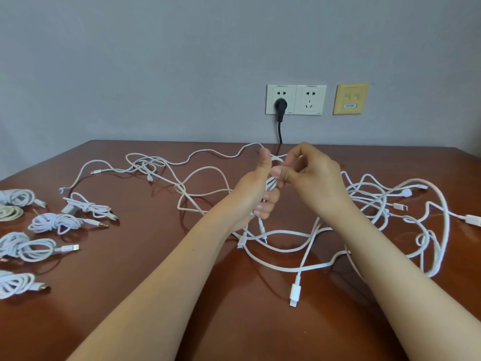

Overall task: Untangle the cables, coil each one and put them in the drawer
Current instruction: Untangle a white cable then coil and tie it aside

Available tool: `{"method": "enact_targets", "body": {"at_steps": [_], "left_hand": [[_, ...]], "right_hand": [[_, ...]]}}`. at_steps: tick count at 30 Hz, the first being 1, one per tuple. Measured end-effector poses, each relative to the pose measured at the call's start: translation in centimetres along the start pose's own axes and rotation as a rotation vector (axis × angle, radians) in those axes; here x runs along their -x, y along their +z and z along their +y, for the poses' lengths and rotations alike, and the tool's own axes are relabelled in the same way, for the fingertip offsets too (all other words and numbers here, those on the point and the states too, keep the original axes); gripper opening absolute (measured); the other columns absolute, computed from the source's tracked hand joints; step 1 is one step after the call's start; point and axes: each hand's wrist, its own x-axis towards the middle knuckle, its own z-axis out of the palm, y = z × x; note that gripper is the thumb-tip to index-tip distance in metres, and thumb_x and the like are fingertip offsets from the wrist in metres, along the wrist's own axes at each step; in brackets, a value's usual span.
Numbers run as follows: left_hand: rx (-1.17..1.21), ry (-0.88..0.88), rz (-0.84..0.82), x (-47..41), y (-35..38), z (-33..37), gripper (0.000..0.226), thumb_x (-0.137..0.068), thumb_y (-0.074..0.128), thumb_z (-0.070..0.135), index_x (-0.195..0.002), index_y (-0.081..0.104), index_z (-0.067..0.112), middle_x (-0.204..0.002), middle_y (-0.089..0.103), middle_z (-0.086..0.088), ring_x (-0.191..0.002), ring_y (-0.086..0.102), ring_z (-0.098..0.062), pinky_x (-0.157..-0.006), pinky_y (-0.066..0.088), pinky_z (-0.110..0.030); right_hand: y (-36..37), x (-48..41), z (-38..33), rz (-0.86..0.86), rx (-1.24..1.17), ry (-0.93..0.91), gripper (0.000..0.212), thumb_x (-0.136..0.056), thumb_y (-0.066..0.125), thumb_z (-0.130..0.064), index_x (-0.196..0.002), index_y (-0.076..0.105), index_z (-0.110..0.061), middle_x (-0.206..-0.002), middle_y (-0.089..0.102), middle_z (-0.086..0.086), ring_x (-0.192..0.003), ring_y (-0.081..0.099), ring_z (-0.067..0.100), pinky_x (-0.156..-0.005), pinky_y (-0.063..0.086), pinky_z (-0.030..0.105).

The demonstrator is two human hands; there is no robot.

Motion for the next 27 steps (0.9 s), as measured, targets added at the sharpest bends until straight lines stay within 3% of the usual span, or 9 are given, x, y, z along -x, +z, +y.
{"method": "enact_targets", "body": {"at_steps": [2,7,10,15,19,22,25,27], "left_hand": [[-0.061,0.013,-0.062,0.0,-0.3,0.0,0.057,-0.088,0.018,0.064,-0.071,0.039,0.014,-0.046,0.023,0.006,-0.031,0.016,-0.004,-0.033,0.015,-0.014],[-0.038,0.041,-0.077,0.2,-0.7,0.2,0.039,-0.096,0.035,0.045,-0.073,0.039,0.013,-0.045,0.024,0.009,-0.033,0.017,-0.002,-0.033,0.016,-0.013],[0.01,0.041,-0.029,0.1,-1.1,0.2,0.038,-0.097,0.036,0.043,-0.073,0.04,0.014,-0.045,0.025,0.009,-0.033,0.017,-0.003,-0.033,0.015,-0.014],[0.076,0.031,0.043,-0.1,-1.6,0.4,0.037,-0.099,0.038,0.04,-0.071,0.039,0.016,-0.043,0.025,0.01,-0.032,0.017,-0.003,-0.032,0.014,-0.014],[0.146,0.05,0.066,-0.1,-1.8,0.7,0.034,-0.099,0.039,0.036,-0.072,0.039,0.015,-0.043,0.024,0.009,-0.031,0.016,-0.003,-0.03,0.014,-0.014],[0.176,0.06,0.075,0.0,-1.9,0.8,0.034,-0.1,0.038,0.034,-0.071,0.038,0.015,-0.043,0.024,0.009,-0.031,0.016,-0.003,-0.031,0.013,-0.014],[0.124,0.05,0.089,0.0,-2.1,0.7,0.034,-0.1,0.038,0.032,-0.07,0.039,0.015,-0.042,0.024,0.009,-0.031,0.016,-0.003,-0.031,0.012,-0.014],[0.042,0.023,0.063,0.1,-2.1,0.6,0.034,-0.1,0.039,0.032,-0.071,0.039,0.015,-0.043,0.024,0.009,-0.031,0.016,-0.003,-0.03,0.014,-0.014]], "right_hand": [[-0.5,-0.2,0.2,-0.013,0.014,0.008,0.021,-0.078,0.072,-0.017,-0.077,0.051,-0.015,-0.044,0.054,-0.013,-0.05,0.048,-0.009,-0.052,0.034,0.004],[-1.0,-0.8,0.3,-0.112,-0.066,0.087,0.018,-0.088,0.06,-0.014,-0.074,0.053,-0.023,-0.06,0.056,-0.002,-0.039,0.044,-0.002,-0.044,0.031,0.01],[-1.2,-0.8,0.5,-0.197,-0.137,0.198,0.018,-0.093,0.054,-0.022,-0.075,0.054,-0.02,-0.055,0.055,0.0,-0.031,0.036,0.001,-0.043,0.028,0.018],[-1.5,-0.7,0.4,-0.399,-0.156,0.412,0.039,-0.098,0.04,-0.035,-0.069,0.054,-0.013,-0.042,0.035,-0.002,-0.029,0.022,0.007,-0.033,0.018,0.014],[-2.1,-1.2,0.2,-0.416,-0.227,0.475,0.037,-0.098,0.039,-0.026,-0.067,0.054,-0.013,-0.041,0.035,-0.004,-0.034,0.026,0.009,-0.039,0.021,0.019],[-2.5,-1.0,0.4,-0.407,-0.148,0.47,0.041,-0.097,0.042,-0.032,-0.065,0.054,-0.011,-0.039,0.038,-0.004,-0.033,0.03,0.011,-0.037,0.026,0.019],[-2.2,-0.8,0.8,-0.317,0.016,0.419,0.047,-0.094,0.047,-0.041,-0.056,0.051,-0.014,-0.033,0.036,-0.008,-0.027,0.03,0.007,-0.034,0.026,0.016],[-2.0,-1.0,1.0,-0.198,0.061,0.363,0.05,-0.093,0.05,-0.041,-0.05,0.049,-0.015,-0.033,0.038,-0.008,-0.032,0.035,0.008,-0.043,0.029,0.021]]}}
